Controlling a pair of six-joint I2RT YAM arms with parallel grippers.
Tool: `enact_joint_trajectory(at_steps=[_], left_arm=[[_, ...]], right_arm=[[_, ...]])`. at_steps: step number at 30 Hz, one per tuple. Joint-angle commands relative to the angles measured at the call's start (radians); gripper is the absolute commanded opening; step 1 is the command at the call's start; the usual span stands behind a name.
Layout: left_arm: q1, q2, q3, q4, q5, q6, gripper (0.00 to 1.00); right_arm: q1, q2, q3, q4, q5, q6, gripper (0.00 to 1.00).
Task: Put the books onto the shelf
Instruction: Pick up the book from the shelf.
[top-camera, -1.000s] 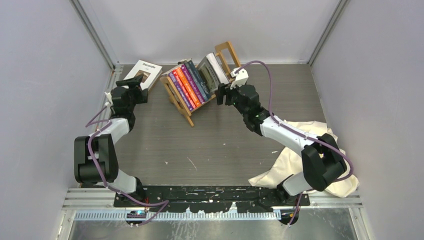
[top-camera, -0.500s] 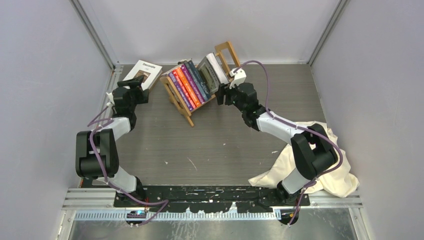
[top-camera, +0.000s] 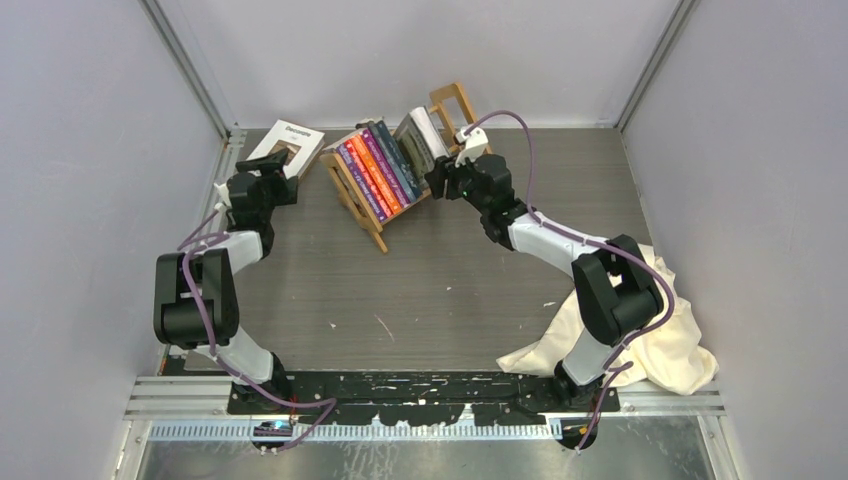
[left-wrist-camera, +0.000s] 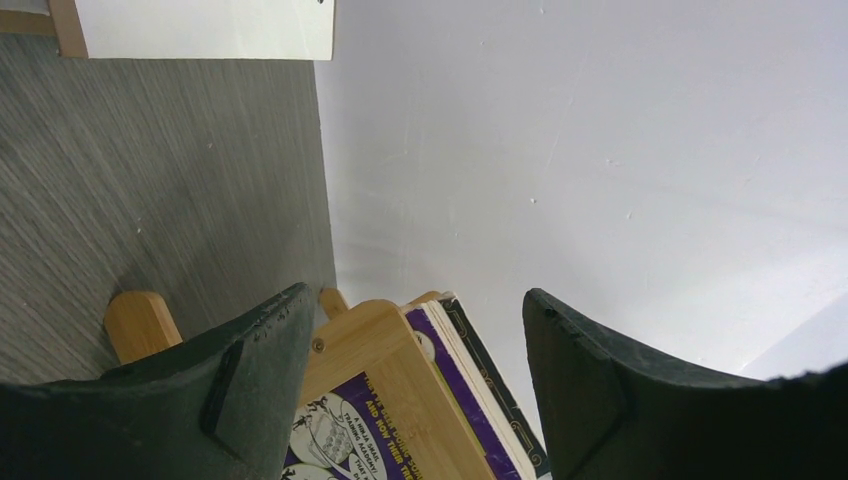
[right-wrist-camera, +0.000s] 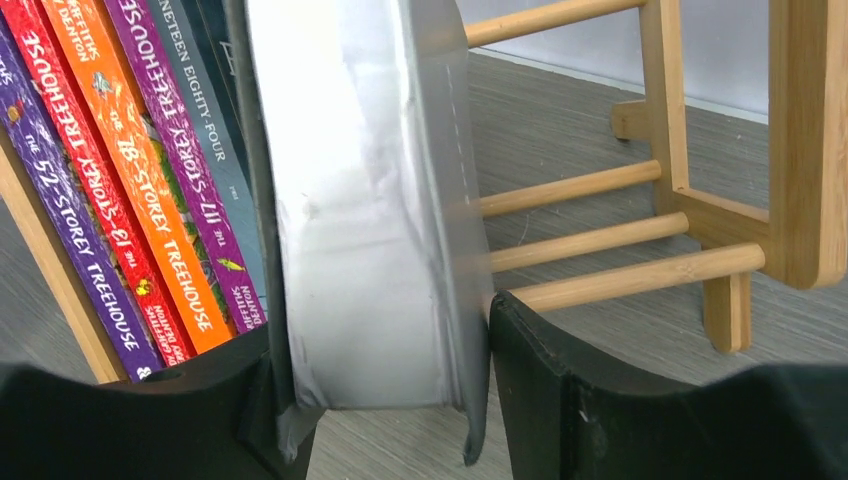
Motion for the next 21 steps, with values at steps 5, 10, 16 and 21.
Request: enact_joint_trajectory(at_steps=[5,10,16,21], left_arm=[[0.007,0.007,0.022,0.096,-0.026,0.010,0.76],[0.008,-0.005,0.022,0.089,-0.030,0.007,0.76],[0.003,-0.039,0.017,0.047,-0.030,0.008,0.76],[-0.006,-0.073,0.013,-0.001,-0.030,0.018,0.76]], right_arm=[[-0.010,0.009,0.065,0.077,-0.056,0.004,0.45],[-0.011,-0.027,0.066,0.057,-0.043,-0.005,0.32],[-0.016,-0.070,0.122,-0.016,-0.027,-0.028,0.31],[-0.020,-0.091,0.197,-0.081,-0.019,-0.042,0.31]])
